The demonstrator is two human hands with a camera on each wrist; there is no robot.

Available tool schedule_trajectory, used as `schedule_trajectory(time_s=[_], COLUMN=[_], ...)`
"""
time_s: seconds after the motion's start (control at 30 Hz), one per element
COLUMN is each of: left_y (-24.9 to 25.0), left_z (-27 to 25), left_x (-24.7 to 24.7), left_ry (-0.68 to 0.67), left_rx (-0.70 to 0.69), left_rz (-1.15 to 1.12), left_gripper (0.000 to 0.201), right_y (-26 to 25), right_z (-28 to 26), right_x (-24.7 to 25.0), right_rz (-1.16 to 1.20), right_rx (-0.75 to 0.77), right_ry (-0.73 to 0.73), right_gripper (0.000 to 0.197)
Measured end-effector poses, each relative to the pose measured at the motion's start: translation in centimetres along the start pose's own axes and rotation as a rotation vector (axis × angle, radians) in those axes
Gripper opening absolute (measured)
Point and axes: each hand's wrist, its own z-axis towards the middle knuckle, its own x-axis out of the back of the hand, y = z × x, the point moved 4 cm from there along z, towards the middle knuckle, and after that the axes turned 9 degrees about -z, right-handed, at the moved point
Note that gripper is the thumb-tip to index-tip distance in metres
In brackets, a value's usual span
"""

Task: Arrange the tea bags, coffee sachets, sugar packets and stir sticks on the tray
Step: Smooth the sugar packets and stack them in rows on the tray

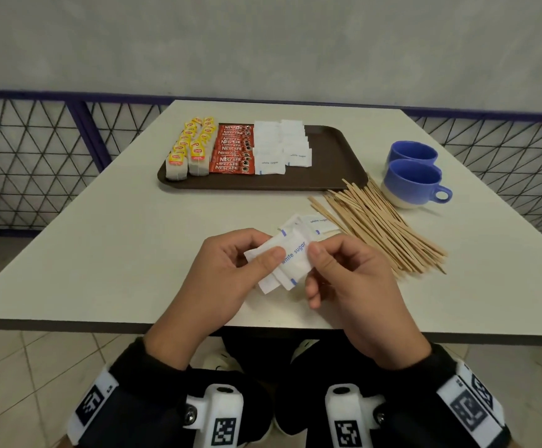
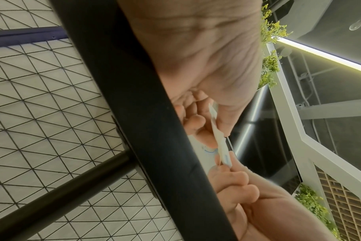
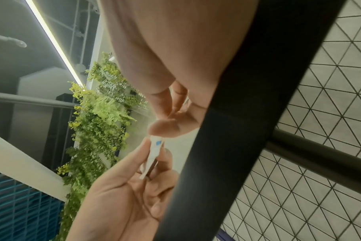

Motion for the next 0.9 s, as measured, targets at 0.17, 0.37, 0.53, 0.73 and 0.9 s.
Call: schedule_trajectory(time_s=[0.17,0.37,0.53,0.73,0.9], left_y=[0.0,-0.1,-0.6,-0.2,0.1], left_z=[0.1,0.1,0.2,0.2,-0.1], left_x=[0.4,1.0,2.0,2.1,1.9], left_ry=[0.089,0.162,0.242,0.264,0.285], left_rx=[0.011,-0.011,-0.004,-0.043,-0.012], left_rz=[-0.08,-0.178,-0.305,-0.335,-0.132], left_gripper=[0.013,0.017,0.026,0.027,0.036], right_y=[0.1,0.2,0.2,-0.2,-0.2], right_z=[0.1,0.1,0.2,0.1,0.1], right_x=[-0.1,-0.3,-0.3,-0.2,-0.2], right_rz=[-0.055,0.013,0.06,0.178,0.124], right_rx=[-0.005,-0.036,-0.044,-0.09,-0.062], right_ry=[-0.051,-0.112,-0.091,-0.09,-0.115], right_gripper=[0.006,0.01,0.009,0.008,0.02])
